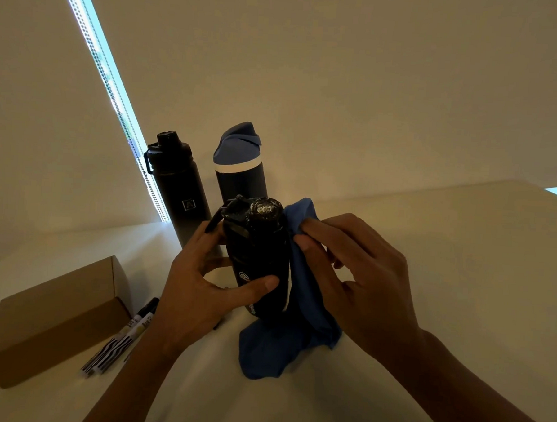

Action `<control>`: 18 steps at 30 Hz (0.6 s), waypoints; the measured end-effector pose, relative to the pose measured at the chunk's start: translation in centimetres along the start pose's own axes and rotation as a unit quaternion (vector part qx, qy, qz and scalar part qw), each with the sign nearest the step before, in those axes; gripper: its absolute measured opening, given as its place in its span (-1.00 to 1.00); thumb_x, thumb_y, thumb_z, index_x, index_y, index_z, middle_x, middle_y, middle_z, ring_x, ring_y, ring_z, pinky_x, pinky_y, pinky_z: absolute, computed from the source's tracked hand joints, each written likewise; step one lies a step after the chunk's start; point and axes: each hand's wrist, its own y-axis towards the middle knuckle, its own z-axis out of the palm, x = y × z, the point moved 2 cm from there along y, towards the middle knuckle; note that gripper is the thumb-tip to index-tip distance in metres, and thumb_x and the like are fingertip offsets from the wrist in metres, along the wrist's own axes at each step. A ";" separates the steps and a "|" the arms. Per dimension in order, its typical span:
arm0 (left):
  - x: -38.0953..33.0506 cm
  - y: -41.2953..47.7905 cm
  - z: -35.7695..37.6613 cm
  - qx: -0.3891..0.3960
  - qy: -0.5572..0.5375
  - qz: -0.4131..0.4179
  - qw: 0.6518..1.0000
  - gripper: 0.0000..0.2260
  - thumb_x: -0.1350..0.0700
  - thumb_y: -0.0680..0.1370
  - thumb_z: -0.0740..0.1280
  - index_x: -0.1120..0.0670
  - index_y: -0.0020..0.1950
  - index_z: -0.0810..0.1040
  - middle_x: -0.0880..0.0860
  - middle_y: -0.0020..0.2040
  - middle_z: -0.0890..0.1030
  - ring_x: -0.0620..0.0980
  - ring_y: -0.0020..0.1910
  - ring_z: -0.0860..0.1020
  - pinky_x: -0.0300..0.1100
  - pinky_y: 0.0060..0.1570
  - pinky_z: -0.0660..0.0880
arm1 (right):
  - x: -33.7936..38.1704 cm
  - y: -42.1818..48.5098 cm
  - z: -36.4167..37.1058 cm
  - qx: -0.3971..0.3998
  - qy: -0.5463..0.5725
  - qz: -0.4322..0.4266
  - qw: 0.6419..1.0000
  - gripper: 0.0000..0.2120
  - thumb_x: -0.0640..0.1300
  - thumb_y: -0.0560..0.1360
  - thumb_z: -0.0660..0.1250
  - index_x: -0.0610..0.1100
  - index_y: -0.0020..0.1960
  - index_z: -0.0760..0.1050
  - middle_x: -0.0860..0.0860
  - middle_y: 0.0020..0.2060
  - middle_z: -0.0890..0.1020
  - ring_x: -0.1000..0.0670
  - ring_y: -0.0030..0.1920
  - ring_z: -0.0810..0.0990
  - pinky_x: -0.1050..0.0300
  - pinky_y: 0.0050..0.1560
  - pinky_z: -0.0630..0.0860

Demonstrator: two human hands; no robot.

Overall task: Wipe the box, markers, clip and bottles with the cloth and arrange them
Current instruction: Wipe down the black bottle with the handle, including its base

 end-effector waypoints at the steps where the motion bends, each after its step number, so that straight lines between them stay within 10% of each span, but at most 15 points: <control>1: -0.1 0.0 0.0 0.000 0.002 0.005 1.000 -0.36 -0.22 0.29 0.58 -0.31 0.34 0.49 -0.13 0.31 0.61 -0.18 0.30 0.58 -0.45 0.14 0.51 | 0.1 0.0 -0.1 0.000 0.000 -0.004 1.000 -0.76 -0.11 0.63 0.39 -0.25 0.17 0.67 -0.06 -0.04 0.67 0.17 -0.09 0.48 0.36 -0.02 0.44; 18: -0.5 0.3 -0.1 -0.020 0.044 0.041 0.998 -0.42 -0.25 0.31 0.58 -0.49 0.26 0.45 -0.33 0.24 0.54 -0.23 0.25 0.57 -0.48 0.06 0.51 | 1.1 0.8 -1.0 -0.020 -0.036 -0.028 0.999 -0.84 -0.22 0.60 0.40 -0.24 0.15 0.66 -0.03 -0.10 0.66 0.02 -0.21 0.54 0.21 -0.20 0.49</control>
